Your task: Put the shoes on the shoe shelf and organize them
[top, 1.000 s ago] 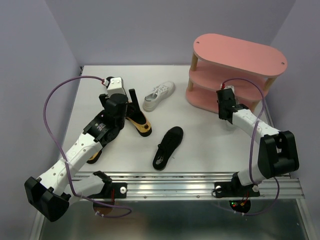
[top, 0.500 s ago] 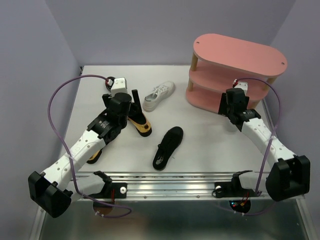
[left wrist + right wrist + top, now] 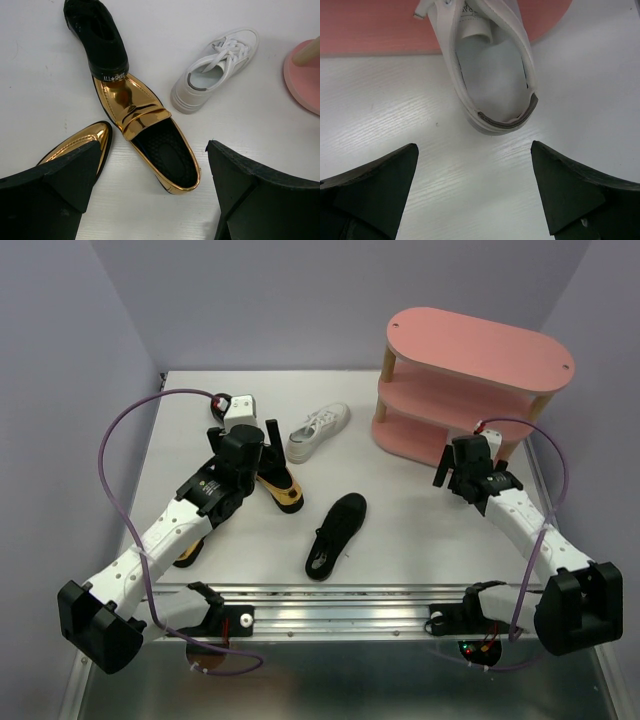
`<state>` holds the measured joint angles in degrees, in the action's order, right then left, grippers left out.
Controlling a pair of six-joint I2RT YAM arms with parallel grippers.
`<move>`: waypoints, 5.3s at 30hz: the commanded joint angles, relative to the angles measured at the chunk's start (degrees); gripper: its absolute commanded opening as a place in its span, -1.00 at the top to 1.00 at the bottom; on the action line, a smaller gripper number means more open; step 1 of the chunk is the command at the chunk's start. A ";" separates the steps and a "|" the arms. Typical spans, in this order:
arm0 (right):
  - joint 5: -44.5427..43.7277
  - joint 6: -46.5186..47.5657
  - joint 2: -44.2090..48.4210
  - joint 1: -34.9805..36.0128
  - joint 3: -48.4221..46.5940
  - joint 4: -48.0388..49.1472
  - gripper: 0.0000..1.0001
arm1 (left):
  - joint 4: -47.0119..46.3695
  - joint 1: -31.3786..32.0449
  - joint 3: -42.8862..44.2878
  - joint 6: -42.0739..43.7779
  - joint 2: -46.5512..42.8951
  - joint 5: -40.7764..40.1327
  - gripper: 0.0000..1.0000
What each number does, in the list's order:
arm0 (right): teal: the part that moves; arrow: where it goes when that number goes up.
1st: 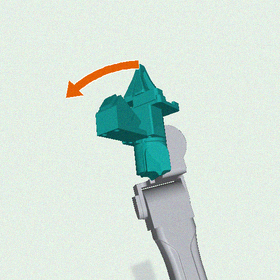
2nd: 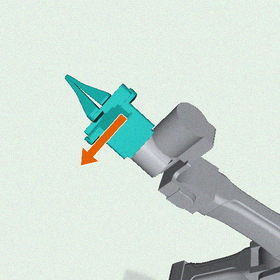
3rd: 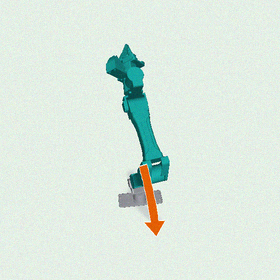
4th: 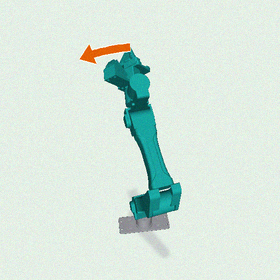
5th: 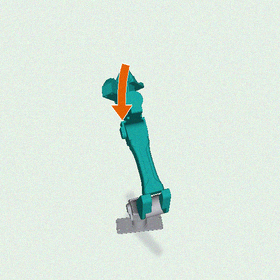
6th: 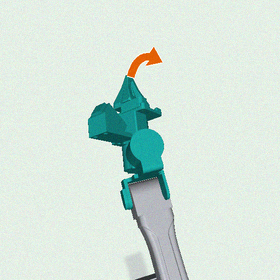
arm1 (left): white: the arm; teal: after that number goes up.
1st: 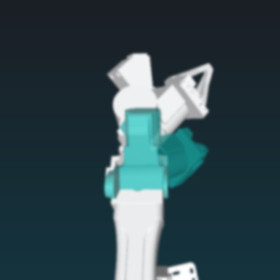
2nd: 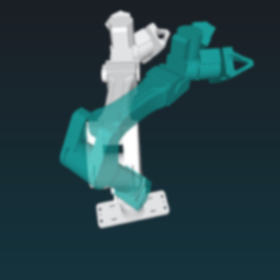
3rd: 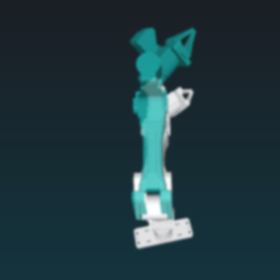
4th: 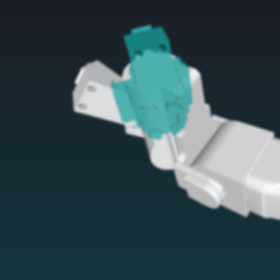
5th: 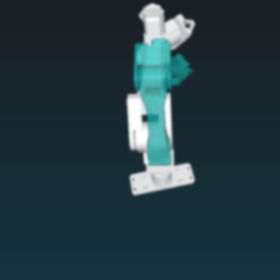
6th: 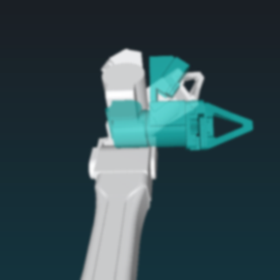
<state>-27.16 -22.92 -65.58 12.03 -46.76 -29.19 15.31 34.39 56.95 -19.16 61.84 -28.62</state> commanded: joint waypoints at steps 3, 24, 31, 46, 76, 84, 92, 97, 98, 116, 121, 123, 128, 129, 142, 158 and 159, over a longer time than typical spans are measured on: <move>-1.58 -2.04 -3.06 -1.48 0.18 1.85 -1.00 | -1.95 -0.11 1.06 0.61 -0.32 -0.38 -0.98; -3.86 -1.17 -6.92 -5.09 2.29 10.81 -0.69 | -2.39 -0.11 2.02 1.14 0.73 0.41 -0.98; -4.22 2.52 -10.88 -5.62 -0.07 17.41 -0.62 | -1.87 -0.11 2.90 1.40 1.18 0.58 -0.98; -3.86 0.95 -8.87 -5.62 1.41 19.17 0.45 | -1.60 -0.11 1.67 0.97 -0.41 0.23 -0.98; -9.15 -2.84 -11.07 -8.43 3.78 30.60 -0.63 | -0.99 -0.03 0.44 -0.18 -2.61 0.76 -0.98; -2.66 -0.29 -3.42 -8.43 2.56 19.28 -1.00 | 1.30 -0.11 4.04 -0.62 0.29 -2.93 -0.98; 10.78 -4.15 4.13 -8.43 1.93 6.34 -1.00 | 3.76 -0.99 10.19 0.96 9.68 2.86 -0.97; 14.67 -4.95 12.14 -8.43 2.38 0.98 -1.00 | 6.48 -0.99 18.61 5.26 23.28 6.99 -0.82; 14.42 -4.77 12.93 -8.43 1.86 0.11 -1.00 | 7.01 -0.99 20.38 6.49 25.67 7.17 -0.81; 12.83 -1.17 17.59 -8.43 -0.35 -3.33 -1.00 | 10.97 -9.26 39.12 -2.55 52.23 13.06 -0.43; 13.27 -1.43 17.59 -8.43 -0.70 -3.50 -1.00 | 9.65 -9.26 37.10 -4.22 54.61 16.92 -0.28; 13.53 -1.34 17.42 -8.43 -1.31 -3.77 -1.00 | 8.95 -9.17 36.05 -4.83 54.79 18.07 -0.16; 13.01 -1.43 17.42 -8.43 -1.93 -4.21 -1.00 | 7.98 -8.47 34.81 -4.66 52.77 20.44 1.00; 13.09 -1.43 17.42 -8.43 -1.93 -4.21 -1.00 | 8.15 -8.29 34.98 -4.57 52.42 20.80 1.00; 12.66 -2.04 18.21 -8.43 -1.66 -4.47 -1.00 | 8.07 -4.51 26.37 -13.00 36.15 18.60 1.00; 10.99 -2.83 18.74 -8.43 -2.89 -4.47 -1.00 | 5.17 10.59 23.72 -27.59 31.04 20.36 1.00; 10.90 -2.92 18.91 -8.43 -3.16 -4.65 -1.00 | 5.17 11.30 24.52 -27.86 32.01 20.53 1.00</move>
<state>-14.79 -25.39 -48.25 4.08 -46.48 -34.28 25.76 42.59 77.49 -42.17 92.95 -9.39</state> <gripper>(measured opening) 0.998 0.063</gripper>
